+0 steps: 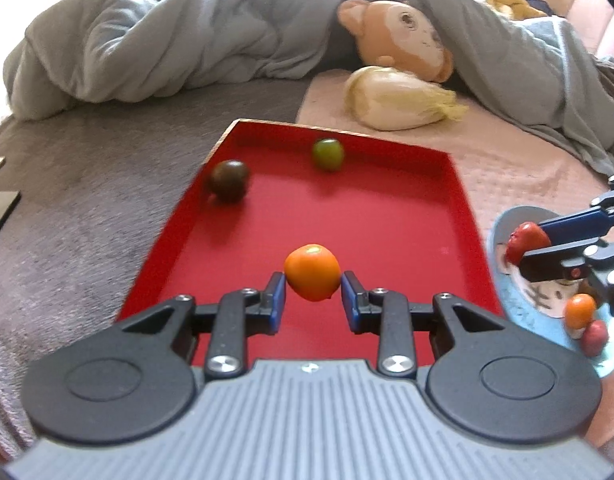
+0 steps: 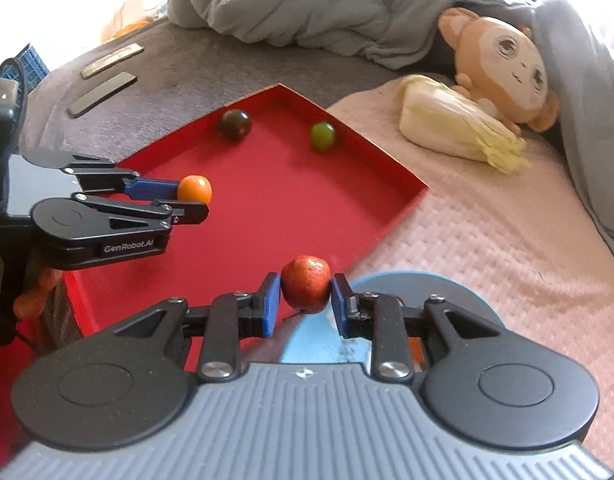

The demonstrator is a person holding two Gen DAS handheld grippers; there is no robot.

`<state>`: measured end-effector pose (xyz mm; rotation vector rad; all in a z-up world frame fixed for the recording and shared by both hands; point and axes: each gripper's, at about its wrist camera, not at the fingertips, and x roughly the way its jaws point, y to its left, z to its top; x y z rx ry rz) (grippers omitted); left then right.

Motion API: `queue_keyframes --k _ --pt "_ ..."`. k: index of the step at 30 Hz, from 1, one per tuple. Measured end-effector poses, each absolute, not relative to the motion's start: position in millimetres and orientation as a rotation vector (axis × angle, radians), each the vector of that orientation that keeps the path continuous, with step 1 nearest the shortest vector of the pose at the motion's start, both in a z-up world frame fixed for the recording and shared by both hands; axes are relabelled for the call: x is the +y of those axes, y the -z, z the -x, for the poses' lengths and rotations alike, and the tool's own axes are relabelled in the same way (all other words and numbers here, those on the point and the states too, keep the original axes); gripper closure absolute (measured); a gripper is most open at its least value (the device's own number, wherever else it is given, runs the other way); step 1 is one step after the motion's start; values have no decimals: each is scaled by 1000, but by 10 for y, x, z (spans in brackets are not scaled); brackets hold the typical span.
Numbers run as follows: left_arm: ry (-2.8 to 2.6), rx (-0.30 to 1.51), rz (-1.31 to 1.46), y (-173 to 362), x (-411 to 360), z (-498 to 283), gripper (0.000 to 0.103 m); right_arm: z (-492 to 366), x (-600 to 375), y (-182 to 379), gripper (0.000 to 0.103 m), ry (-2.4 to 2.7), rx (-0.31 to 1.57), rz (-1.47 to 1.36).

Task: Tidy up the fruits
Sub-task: 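Grasp the orange tomato with the left gripper, then lower the red tomato onto the plate and open the right gripper while the left gripper releases the orange tomato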

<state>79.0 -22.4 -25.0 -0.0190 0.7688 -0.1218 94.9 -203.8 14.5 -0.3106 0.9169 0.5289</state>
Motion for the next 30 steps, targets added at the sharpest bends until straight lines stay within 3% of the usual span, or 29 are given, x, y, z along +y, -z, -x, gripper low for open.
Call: queue_keyframes --k 30 --pt "388 788 -98 256 -1667 -673 69 -581 -2844 159 67 -480 1066 300"
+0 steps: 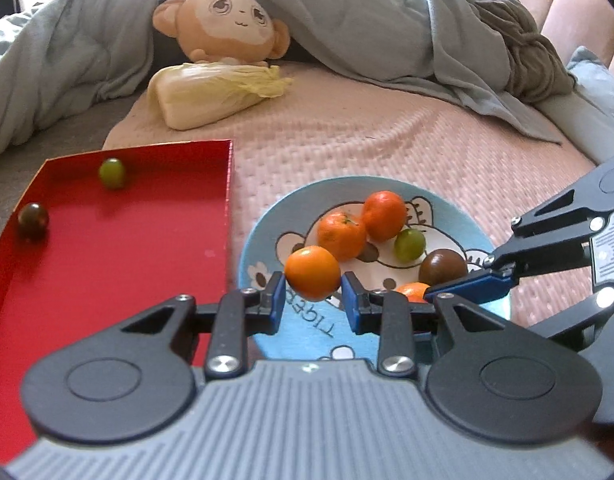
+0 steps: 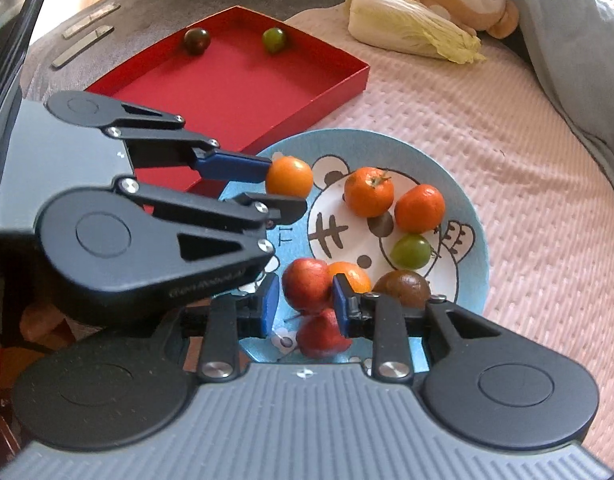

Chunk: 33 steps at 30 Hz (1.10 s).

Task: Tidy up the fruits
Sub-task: 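Lower the red tomato onto the plate and open the right gripper while the left gripper releases the orange tomato, then move both open grippers back over the red tray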

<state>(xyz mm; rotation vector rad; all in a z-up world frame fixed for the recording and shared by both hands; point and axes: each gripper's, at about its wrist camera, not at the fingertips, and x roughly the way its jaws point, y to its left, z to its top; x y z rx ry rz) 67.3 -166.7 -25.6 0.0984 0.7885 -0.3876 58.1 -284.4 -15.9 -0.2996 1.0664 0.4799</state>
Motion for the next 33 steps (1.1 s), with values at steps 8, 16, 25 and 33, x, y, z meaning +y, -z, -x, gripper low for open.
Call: queue_keyframes --k 8,16,25,33 --pt "382 783 -79 183 -1650 -667 60 -599 -2945 104 50 -465 1048 255" --pt "353 774 -52 120 -1501 -687 60 -633 -2874 51 50 -470 1030 259" --pt "238 749 -33 99 -1002 -733 60 -751 -2695 -49 45 -445 971 285" --pt "-2 731 -37 221 -544 -883 60 -893 -2512 -55 45 -429 923 291"
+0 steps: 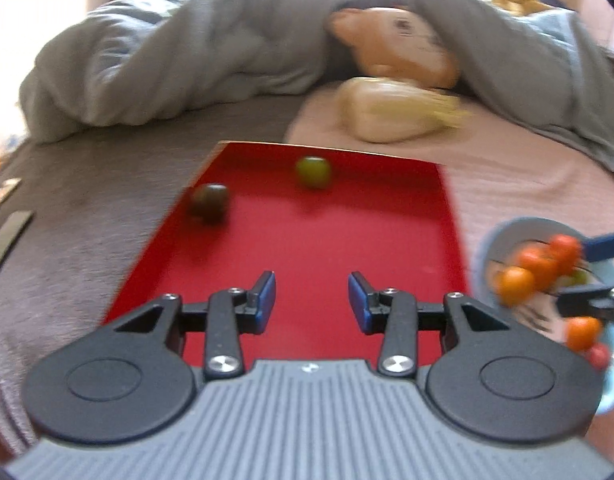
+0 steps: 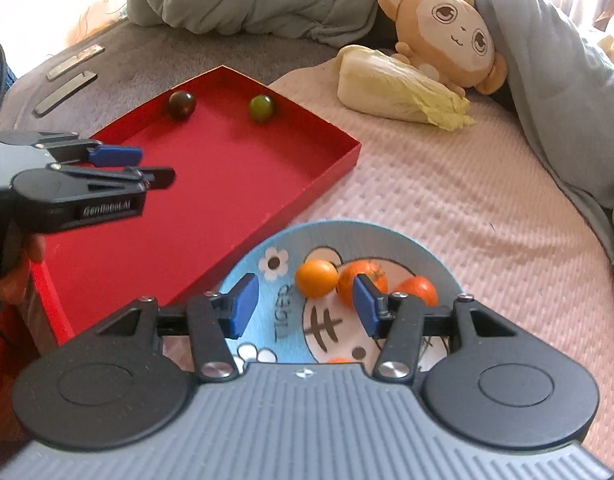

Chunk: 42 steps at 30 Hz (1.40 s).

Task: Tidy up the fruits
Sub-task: 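Move both open grippers back over the red tray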

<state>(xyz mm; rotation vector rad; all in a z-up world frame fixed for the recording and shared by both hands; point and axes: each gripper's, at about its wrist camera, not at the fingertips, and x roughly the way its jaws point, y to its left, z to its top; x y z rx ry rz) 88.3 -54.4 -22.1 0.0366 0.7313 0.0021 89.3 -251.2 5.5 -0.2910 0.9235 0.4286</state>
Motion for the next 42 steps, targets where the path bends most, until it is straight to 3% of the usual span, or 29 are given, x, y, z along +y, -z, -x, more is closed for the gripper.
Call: queue_keyframes --k 10,26,28,42 --pt "-218 752 97 392 -88 -1240 60 -1190 -2185 -40 41 -460 857 295" --pt "-431 787 125 542 -178 -1963 61 -1624 -2001 81 37 -472 881 243" --pt "-428 785 120 545 -196 -1988 68 -1624 -2008 106 37 -468 889 247" --pt "-325 804 87 523 -43 -1734 69 -1867 -1777 86 37 -439 853 170"
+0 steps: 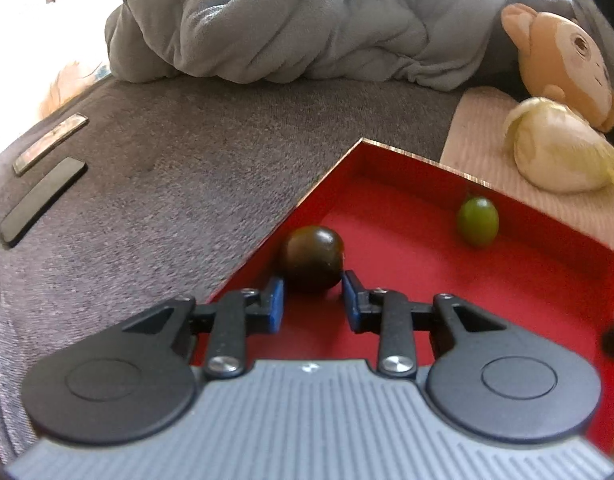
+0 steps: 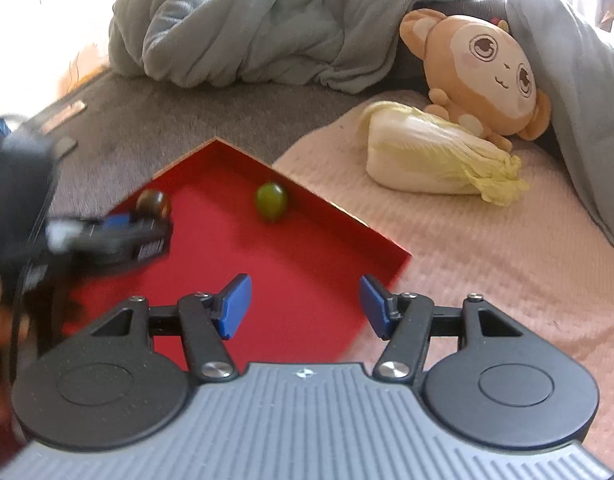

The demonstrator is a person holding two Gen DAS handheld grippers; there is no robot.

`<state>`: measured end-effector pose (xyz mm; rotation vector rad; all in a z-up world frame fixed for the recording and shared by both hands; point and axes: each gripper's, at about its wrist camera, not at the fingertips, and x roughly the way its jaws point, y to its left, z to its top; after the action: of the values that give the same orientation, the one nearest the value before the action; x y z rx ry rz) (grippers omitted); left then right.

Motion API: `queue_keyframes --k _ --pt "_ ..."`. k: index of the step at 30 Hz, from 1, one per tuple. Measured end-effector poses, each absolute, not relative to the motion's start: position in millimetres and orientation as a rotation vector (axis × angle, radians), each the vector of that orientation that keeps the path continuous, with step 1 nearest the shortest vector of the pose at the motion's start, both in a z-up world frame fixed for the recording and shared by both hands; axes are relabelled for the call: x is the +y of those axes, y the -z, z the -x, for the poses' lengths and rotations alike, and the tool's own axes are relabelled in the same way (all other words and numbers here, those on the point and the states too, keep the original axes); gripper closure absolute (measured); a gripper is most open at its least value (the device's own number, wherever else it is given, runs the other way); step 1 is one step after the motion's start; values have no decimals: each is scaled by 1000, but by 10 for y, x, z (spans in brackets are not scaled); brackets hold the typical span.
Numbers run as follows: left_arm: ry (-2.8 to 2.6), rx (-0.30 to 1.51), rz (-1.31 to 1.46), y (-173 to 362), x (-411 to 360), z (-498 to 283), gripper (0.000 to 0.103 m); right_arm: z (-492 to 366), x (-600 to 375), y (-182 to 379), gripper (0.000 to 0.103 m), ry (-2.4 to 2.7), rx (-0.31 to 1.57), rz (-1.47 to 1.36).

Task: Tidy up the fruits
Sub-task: 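Move both open grippers back over the red tray, then grasp the dark brown tomato with the left gripper while the right gripper grasps the green tomato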

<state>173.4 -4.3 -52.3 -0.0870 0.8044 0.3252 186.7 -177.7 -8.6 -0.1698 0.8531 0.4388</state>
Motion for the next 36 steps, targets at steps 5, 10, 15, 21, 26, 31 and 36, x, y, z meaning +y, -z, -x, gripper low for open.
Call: queue_keyframes --k 5,10,15,21,26,31,36 --pt "-279 823 71 501 64 -1510 69 -1983 -1544 160 37 -436 865 161" --pt "-247 836 69 482 98 -1361 69 -2109 -1351 260 38 -421 884 141" --pt "-227 825 66 501 143 -1270 69 -2271 -1195 369 40 -406 890 145" --pt "-211 813 59 519 153 -1248 69 -2527 -1088 486 48 -358 891 121" --pt "-204 809 56 519 158 -1240 69 -2667 -933 608 55 -331 903 145" --pt "-197 810 60 508 163 -1240 69 -2683 -799 648 68 -310 868 241" --pt "-191 810 63 504 174 -1246 69 -2681 -827 648 69 -319 863 255"
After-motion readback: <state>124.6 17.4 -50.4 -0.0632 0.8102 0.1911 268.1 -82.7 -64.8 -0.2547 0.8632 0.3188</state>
